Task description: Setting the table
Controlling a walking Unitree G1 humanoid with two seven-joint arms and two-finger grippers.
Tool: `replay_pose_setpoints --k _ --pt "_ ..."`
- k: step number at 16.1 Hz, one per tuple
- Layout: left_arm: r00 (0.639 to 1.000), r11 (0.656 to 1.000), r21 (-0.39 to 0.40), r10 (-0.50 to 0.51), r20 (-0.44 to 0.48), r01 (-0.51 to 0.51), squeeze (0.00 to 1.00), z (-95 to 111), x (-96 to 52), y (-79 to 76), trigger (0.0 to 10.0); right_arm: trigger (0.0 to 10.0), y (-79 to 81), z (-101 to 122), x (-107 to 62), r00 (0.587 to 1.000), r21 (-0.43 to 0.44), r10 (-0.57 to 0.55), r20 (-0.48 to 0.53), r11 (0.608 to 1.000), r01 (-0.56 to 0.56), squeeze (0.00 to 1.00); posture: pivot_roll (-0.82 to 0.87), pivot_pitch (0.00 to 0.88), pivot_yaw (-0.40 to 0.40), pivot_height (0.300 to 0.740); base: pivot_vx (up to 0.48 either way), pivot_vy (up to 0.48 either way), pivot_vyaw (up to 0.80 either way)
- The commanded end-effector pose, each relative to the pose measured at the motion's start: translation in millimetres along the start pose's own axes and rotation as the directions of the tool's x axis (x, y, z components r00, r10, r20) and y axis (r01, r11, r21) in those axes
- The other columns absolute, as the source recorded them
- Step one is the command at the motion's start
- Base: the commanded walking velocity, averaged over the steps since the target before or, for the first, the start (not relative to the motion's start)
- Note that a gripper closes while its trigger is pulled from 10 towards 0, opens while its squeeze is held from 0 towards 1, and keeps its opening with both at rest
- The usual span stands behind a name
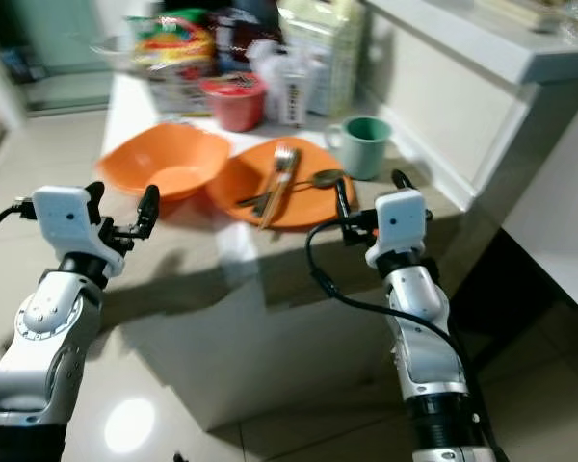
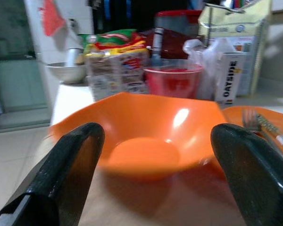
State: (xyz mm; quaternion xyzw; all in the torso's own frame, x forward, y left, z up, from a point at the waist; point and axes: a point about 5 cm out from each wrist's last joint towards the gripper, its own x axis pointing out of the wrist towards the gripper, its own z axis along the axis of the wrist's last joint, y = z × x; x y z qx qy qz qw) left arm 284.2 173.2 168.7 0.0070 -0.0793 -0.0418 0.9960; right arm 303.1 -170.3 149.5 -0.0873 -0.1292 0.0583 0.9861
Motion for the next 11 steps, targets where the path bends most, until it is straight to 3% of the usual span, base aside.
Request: replay_pose_setpoints --k 1,2,8,11 --pt "1.000 1.000 0.015 -0.005 0.018 0.005 0.00 8 1.5 1.3 10.0 10.0 2.3 -1 -0.1 1.000 0.014 -0.003 -0.007 1.000 0.003 0.00 -0.14 0.000 0.060 0.740 0.480 0.000 0.00" --pt "1.000 1.000 0.019 0.000 0.027 -0.001 0.00 11 1.9 1.1 10.0 10.0 3.7 -2 -1.4 1.000 0.015 -0.001 -0.010 1.000 0.001 0.00 -0.14 0.000 0.060 0.740 0.480 0.000 0.00" --pt "0.997 0.999 0.016 0.044 0.057 -0.045 0.00 23 4.2 2.9 10.0 10.0 9.1 -5 -6.0 1.000 0.015 0.019 -0.015 1.000 -0.019 0.00 -0.14 0.000 0.061 0.740 0.000 0.000 0.00" --pt "0.996 0.997 -0.004 0.082 -0.030 -0.082 0.00 19 10.3 10.1 10.0 10.0 11.7 -6 -7.2 1.000 0.022 0.023 -0.018 1.000 -0.022 0.00 -0.14 0.000 0.067 0.740 0.000 0.000 0.00"
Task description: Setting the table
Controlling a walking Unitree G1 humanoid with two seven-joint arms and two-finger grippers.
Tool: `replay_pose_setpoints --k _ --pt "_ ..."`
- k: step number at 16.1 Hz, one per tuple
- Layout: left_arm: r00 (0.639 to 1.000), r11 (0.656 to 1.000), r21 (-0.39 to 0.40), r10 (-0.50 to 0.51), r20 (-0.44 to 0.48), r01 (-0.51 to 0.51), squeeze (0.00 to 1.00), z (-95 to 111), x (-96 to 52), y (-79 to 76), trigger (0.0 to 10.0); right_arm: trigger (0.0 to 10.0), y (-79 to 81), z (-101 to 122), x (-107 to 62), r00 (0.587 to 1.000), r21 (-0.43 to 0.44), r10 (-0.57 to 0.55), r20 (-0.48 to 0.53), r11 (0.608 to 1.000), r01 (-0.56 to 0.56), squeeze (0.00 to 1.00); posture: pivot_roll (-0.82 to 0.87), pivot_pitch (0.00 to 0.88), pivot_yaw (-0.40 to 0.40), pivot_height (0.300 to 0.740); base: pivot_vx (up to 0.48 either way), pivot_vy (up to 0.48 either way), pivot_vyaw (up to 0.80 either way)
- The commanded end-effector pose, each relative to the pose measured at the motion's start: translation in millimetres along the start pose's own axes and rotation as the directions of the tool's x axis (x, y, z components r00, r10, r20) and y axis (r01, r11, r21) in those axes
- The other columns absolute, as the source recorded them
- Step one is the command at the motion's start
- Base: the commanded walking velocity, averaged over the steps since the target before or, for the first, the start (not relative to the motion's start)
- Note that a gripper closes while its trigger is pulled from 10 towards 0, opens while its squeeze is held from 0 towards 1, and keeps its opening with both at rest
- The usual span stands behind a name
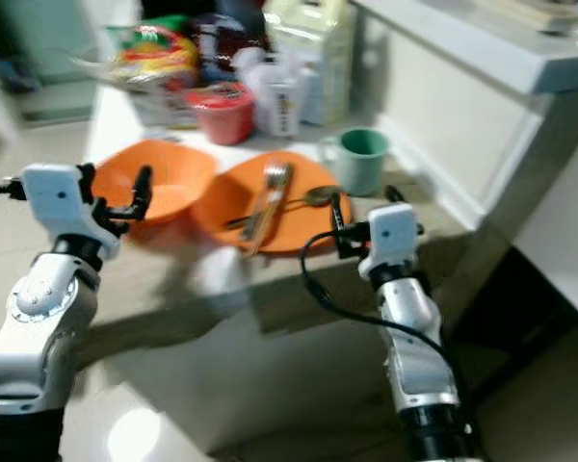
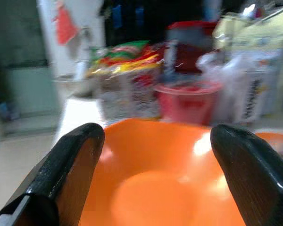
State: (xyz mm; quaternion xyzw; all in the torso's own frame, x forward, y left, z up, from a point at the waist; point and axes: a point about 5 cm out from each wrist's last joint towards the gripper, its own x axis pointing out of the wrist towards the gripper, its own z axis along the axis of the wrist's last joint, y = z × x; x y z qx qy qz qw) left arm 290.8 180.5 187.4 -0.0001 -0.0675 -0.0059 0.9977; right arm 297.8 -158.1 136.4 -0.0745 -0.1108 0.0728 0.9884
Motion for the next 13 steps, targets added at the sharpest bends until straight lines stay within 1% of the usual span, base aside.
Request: replay_pose_setpoints --k 1,2,4,5,7,9,10,11,12,13 --pt "0.998 0.999 -0.036 0.033 -0.051 -0.035 0.00 3 8.5 7.7 10.0 10.0 -2.2 3 -1.2 1.000 -0.007 -0.005 0.012 1.000 0.005 0.00 -0.14 0.000 0.070 0.740 0.000 0.000 0.00" --pt "0.998 0.999 -0.036 0.035 -0.061 -0.037 0.00 3 10.3 9.5 10.0 10.0 -1.8 2 -1.3 1.000 -0.007 -0.004 0.012 1.000 0.004 0.00 -0.14 0.000 0.071 0.740 0.000 0.000 0.00" --pt "0.993 0.996 -0.072 0.047 -0.105 -0.055 0.00 14 25.5 20.2 10.0 10.0 -0.4 1 -2.5 1.000 -0.002 -0.002 0.007 1.000 0.002 0.00 -0.13 0.000 0.076 0.740 0.000 0.000 0.00" --pt "0.989 0.992 -0.106 0.051 -0.136 -0.066 0.00 18 32.6 23.6 10.0 10.0 0.1 0 -2.9 1.000 0.000 -0.002 0.005 1.000 0.002 0.00 -0.13 0.000 0.076 0.740 0.000 0.000 0.00" --pt "0.970 0.970 -0.211 0.068 -0.233 -0.118 0.00 15 40.3 27.4 10.0 10.0 1.7 -1 -3.7 1.000 0.003 0.001 0.001 1.000 -0.001 0.00 -0.14 0.000 0.079 0.740 0.000 0.000 0.00" --pt "0.949 0.950 -0.256 0.100 -0.298 -0.180 0.00 11 45.7 31.2 10.0 10.0 1.9 -2 -4.5 1.000 0.004 0.002 -0.003 1.000 -0.002 0.00 -0.14 0.000 0.079 0.740 0.000 0.000 0.00" --pt "0.939 0.943 -0.262 0.118 -0.323 -0.208 0.00 10 48.6 34.8 10.0 10.0 1.5 -2 -5.2 1.000 0.003 0.003 -0.006 1.000 -0.003 0.00 -0.15 0.000 0.077 0.740 0.000 0.000 0.00" --pt "0.934 0.942 -0.250 0.136 -0.330 -0.226 0.00 12 50.3 39.1 10.0 10.0 0.8 -3 -6.0 1.000 0.001 0.004 -0.008 1.000 -0.004 0.00 -0.15 0.000 0.077 0.740 0.000 0.000 0.00" --pt "0.928 0.944 -0.215 0.173 -0.329 -0.252 0.00 18 52.3 46.7 10.0 10.0 -0.1 -3 -7.1 1.000 -0.001 0.004 -0.012 1.000 -0.004 0.00 -0.15 0.000 0.078 0.740 0.000 0.000 0.00" --pt "0.932 0.950 -0.178 0.193 -0.307 -0.255 0.00 24 53.2 51.8 10.0 10.0 -0.7 -4 -8.2 1.000 -0.002 0.002 -0.015 1.000 -0.002 0.00 -0.15 0.000 0.078 0.740 0.000 0.000 0.00"
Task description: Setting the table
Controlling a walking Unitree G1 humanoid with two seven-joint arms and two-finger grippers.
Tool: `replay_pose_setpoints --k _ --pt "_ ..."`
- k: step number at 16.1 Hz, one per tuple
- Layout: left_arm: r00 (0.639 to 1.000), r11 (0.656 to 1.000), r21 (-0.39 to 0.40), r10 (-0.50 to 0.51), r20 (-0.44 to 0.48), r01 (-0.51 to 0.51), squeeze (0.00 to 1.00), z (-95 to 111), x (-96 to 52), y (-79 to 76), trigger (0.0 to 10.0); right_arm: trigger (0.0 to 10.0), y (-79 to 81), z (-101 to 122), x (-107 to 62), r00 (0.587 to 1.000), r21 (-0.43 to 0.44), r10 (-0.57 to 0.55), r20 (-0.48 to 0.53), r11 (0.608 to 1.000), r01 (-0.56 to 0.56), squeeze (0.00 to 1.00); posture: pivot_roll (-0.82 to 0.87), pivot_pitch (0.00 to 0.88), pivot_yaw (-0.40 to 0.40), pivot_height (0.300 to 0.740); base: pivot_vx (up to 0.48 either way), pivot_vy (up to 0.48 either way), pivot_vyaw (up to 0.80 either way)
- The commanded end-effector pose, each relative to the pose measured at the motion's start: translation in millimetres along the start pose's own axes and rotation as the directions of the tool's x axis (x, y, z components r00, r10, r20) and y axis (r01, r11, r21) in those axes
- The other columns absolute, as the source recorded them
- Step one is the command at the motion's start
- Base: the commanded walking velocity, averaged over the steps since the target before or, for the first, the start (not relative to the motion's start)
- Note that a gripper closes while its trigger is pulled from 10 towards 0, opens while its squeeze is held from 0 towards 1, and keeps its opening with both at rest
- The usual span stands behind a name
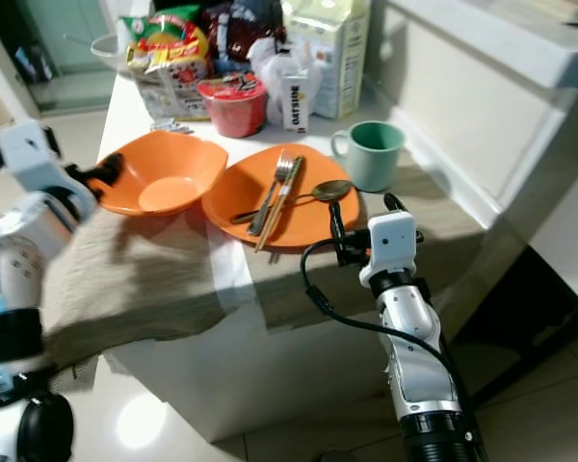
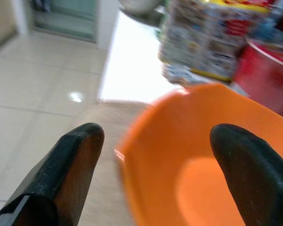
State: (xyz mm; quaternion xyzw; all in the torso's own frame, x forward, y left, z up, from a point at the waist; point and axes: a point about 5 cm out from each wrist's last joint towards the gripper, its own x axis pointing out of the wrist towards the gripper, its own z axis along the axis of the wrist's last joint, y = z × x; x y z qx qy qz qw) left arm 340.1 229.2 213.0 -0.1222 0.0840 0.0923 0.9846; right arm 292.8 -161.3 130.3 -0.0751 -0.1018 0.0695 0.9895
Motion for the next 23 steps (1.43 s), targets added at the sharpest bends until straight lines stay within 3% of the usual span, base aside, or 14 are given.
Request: replay_pose_setpoints --k 1,7,12,16,17,23 --pt "0.999 0.999 0.025 0.020 0.026 -0.020 0.00 11 -0.4 1.8 10.0 10.0 0.3 0 -2.4 1.000 -0.003 0.006 0.000 1.000 -0.006 0.00 -0.15 0.000 0.077 0.740 0.000 0.000 0.00" --pt "1.000 1.000 0.005 -0.011 -0.005 0.011 0.00 14 -2.4 -7.5 10.0 10.0 1.6 -1 -4.4 1.000 -0.002 0.011 -0.010 1.000 -0.011 0.00 -0.15 0.000 0.078 0.740 0.000 0.000 0.00" --pt "0.997 0.996 -0.081 -0.048 -0.063 0.043 0.00 11 -5.7 -17.4 10.0 10.0 2.1 0 -4.8 1.000 -0.002 0.014 -0.012 1.000 -0.015 0.00 -0.15 0.000 0.076 0.740 0.000 0.000 0.00" --pt "0.996 0.997 -0.076 -0.038 -0.082 0.031 0.00 9 -5.7 -16.9 10.0 10.0 1.8 1 -4.5 1.000 -0.004 0.015 -0.011 1.000 -0.015 0.00 -0.15 0.000 0.076 0.740 0.000 0.000 0.00" --pt "0.997 0.999 -0.030 -0.040 -0.063 0.038 0.00 12 -6.2 -17.5 10.0 10.0 1.9 1 -5.1 1.000 -0.003 0.015 -0.011 1.000 -0.015 0.00 -0.15 0.000 0.076 0.740 0.000 0.000 0.00" --pt "0.991 0.997 -0.060 -0.057 -0.121 0.050 0.00 2 -4.2 -23.3 10.0 10.0 3.4 1 -4.6 1.000 -0.001 0.019 -0.012 1.000 -0.019 0.00 -0.16 0.000 0.081 0.740 0.000 0.000 0.00"
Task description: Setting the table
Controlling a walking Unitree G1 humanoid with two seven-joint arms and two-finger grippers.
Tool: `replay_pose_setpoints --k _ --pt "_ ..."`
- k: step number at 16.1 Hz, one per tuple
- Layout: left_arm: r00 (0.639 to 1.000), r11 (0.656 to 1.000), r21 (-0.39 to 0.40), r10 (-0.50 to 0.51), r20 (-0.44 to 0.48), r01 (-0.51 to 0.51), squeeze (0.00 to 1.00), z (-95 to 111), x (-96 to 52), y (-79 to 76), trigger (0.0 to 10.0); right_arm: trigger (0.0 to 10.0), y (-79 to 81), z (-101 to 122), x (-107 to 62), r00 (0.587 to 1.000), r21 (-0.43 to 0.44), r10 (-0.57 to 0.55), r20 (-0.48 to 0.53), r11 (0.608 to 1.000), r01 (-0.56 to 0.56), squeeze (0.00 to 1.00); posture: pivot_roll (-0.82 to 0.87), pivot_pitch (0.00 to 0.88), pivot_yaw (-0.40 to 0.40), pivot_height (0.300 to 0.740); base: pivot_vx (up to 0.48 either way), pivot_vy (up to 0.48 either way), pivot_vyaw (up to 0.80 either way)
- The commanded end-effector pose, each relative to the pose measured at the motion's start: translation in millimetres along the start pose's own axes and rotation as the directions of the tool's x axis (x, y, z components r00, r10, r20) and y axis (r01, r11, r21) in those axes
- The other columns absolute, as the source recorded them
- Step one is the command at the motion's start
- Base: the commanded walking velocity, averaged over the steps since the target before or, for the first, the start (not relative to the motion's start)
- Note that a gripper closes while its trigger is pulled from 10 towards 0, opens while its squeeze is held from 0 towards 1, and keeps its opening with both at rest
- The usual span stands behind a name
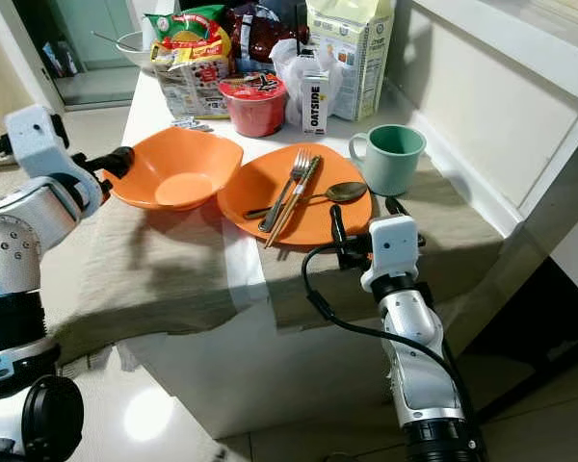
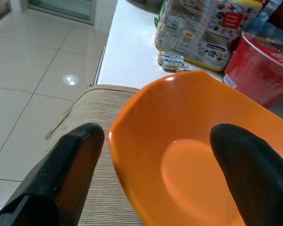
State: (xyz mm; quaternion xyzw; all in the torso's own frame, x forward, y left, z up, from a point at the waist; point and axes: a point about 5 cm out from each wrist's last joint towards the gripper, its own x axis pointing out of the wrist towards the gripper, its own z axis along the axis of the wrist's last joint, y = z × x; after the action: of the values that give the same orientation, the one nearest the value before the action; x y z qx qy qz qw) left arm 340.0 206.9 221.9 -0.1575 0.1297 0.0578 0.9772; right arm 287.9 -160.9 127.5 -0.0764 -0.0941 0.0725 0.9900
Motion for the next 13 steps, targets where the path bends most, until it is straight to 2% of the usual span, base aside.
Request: replay_pose_setpoints --k 1,7,13 --pt "1.000 1.000 -0.004 0.010 -0.027 -0.010 0.00 -2 2.2 0.8 10.0 10.0 2.2 2 0.5 1.000 0.000 0.013 0.003 1.000 -0.013 0.00 -0.16 0.000 0.082 0.740 0.000 0.000 0.00" --pt "0.998 1.000 -0.003 0.029 -0.048 -0.030 0.00 -8 7.7 5.6 10.0 10.0 1.4 2 -1.7 1.000 -0.003 0.013 0.001 1.000 -0.013 0.00 -0.17 0.000 0.085 0.740 0.000 0.000 0.00" --pt "0.996 0.999 -0.040 0.011 -0.083 -0.014 0.00 -14 11.5 2.6 10.0 10.0 -1.3 2 -4.2 1.000 -0.012 0.012 -0.002 1.000 -0.012 0.00 -0.18 0.000 0.083 0.740 0.000 0.000 0.00"
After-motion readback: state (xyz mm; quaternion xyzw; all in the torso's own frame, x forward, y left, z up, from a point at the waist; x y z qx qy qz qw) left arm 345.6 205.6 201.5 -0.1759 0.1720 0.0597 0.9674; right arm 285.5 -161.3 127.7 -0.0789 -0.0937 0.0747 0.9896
